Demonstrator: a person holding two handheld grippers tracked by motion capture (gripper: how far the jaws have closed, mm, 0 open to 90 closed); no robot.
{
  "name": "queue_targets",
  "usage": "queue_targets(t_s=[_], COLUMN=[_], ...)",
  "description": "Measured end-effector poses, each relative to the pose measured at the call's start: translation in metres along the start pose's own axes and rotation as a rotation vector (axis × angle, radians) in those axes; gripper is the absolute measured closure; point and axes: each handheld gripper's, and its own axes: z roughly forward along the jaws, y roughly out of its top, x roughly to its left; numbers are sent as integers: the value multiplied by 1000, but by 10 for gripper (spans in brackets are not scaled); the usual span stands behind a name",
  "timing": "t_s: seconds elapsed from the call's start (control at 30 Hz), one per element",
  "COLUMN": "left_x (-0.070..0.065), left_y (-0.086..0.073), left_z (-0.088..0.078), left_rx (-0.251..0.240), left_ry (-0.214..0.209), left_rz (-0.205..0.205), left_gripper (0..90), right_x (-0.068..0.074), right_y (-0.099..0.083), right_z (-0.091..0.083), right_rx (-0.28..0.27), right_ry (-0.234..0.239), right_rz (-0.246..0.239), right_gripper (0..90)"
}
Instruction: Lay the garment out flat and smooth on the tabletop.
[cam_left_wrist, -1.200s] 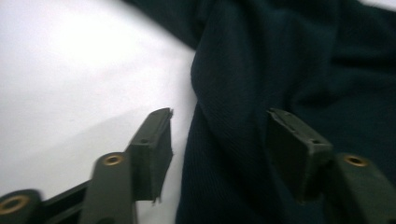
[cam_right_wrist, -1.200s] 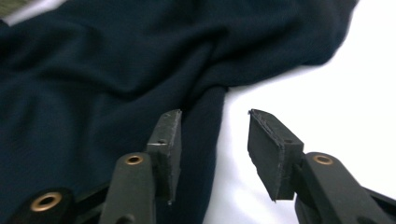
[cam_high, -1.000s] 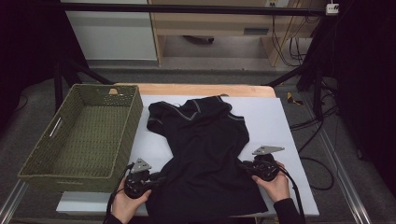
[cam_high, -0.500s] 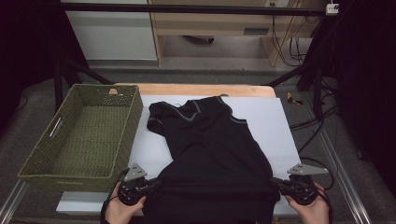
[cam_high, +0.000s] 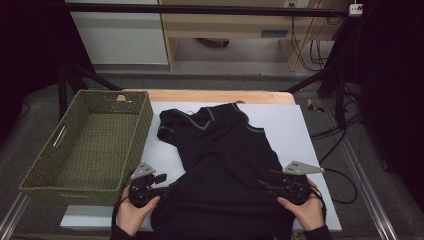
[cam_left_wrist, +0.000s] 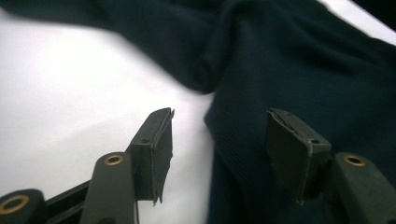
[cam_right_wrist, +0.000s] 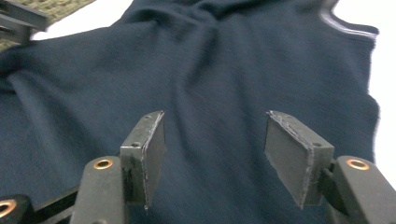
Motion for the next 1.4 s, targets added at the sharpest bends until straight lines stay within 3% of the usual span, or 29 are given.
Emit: queue_targets(t_s=[0.17,0.27,0.4,0.57,0.63,0.7,0.73,0.9,1.07,1.13,1.2,1.27,1.3,1.4], left_x=[3,1,-5,-10,-14,-18,-20,-29,-40,-40,-32,-20,-14,-4], left_y=[4,1,-2,-1,-1,1,2,3,0,0,1,1,-1,-8], left_z=[19,27,29,26,23,18,15,11,23,24,17,9,6,8], left_rx=[31,75,85,77,57,28,12,-23,-28,-45,-75,-73,-53,-2], left_ry=[17,-20,-48,-43,-34,-24,-24,-85,-198,-167,-107,-26,-5,0], left_rz=[10,24,46,69,88,112,119,132,157,158,116,75,52,23], left_gripper=[463,568,727,870,876,879,879,879,829,685,553,516,510,509], right_x=[11,20,24,30,32,32,31,19,4,1,-1,-1,0,-1], right_y=[3,-2,-5,-1,0,2,3,7,2,-2,-5,-7,-7,-8], right_z=[24,39,60,77,83,82,79,57,39,40,44,48,48,48], right_rx=[9,47,106,148,179,195,195,161,156,178,200,211,212,205], right_ry=[48,41,17,-4,-41,-67,-65,-55,-115,-141,-148,-155,-157,-153], right_rz=[-7,-31,-64,-78,-102,-115,-102,-65,-48,-54,-59,-79,-81,-78], right_gripper=[386,375,391,533,683,856,876,885,885,884,882,878,876,870])
